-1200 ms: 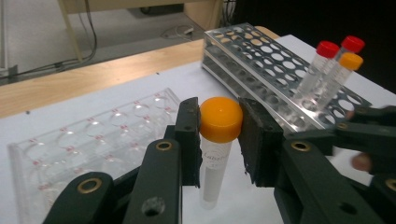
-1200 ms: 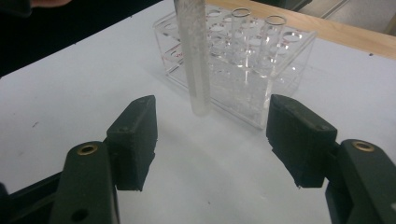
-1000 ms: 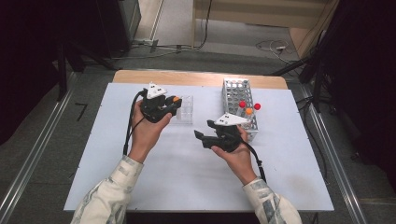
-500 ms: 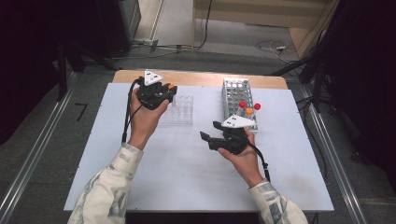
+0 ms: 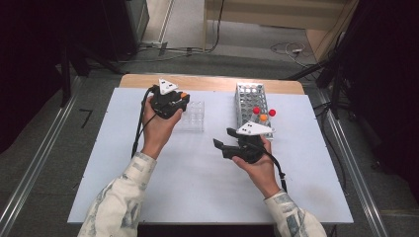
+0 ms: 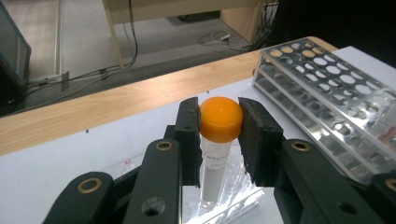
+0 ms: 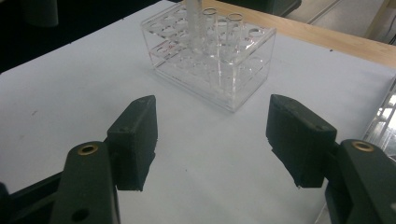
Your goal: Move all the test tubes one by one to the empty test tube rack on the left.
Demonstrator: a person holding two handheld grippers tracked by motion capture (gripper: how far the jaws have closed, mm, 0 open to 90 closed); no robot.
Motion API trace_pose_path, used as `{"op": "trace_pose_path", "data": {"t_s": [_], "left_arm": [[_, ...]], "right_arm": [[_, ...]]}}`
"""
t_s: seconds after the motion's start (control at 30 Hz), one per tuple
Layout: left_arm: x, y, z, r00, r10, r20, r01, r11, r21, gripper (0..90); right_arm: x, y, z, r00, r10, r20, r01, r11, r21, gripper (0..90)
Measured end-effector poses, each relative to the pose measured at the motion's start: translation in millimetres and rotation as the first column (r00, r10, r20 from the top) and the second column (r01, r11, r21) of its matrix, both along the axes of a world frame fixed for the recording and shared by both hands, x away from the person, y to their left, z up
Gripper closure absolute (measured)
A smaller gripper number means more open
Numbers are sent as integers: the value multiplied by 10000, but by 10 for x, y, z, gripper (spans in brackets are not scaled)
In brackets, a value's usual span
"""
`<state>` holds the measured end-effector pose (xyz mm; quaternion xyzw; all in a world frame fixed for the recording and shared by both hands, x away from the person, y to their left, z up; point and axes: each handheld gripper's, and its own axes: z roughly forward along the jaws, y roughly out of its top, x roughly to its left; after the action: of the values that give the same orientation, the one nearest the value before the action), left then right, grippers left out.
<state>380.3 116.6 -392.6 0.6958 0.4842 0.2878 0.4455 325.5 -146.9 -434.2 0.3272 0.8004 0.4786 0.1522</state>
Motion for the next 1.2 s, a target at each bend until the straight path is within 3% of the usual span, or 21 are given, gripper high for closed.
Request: {"op": "trace_pose_path", "data": {"t_s": [0.2, 0.3, 0.5, 0.87, 1.2], "left_arm": [[7, -8, -228, 9998, 191, -95, -193, 9995, -261, 708], [-5, -25, -251, 9998, 180, -116, -181, 9998, -61, 707], [-2, -22, -282, 9995, 207, -239, -208, 9998, -48, 700], [-90, -6, -206, 9991, -166, -383, 138, 9973, -723, 522], [-245, 30, -192, 9972, -543, -523, 466, 9892, -1388, 243]], "right_arm": [[1, -8, 1, 10000, -14, -7, 14, 10000, 14, 324], [1, -10, 1, 10000, -22, -5, 22, 10000, 7, 324], [0, -11, 2, 10000, -36, 3, 36, 10000, 10, 324], [-16, -103, 32, 9997, -199, 120, 199, 9998, 7, 324], [-40, -497, 80, 9918, -1201, 444, 1206, 9926, -105, 300]]}}
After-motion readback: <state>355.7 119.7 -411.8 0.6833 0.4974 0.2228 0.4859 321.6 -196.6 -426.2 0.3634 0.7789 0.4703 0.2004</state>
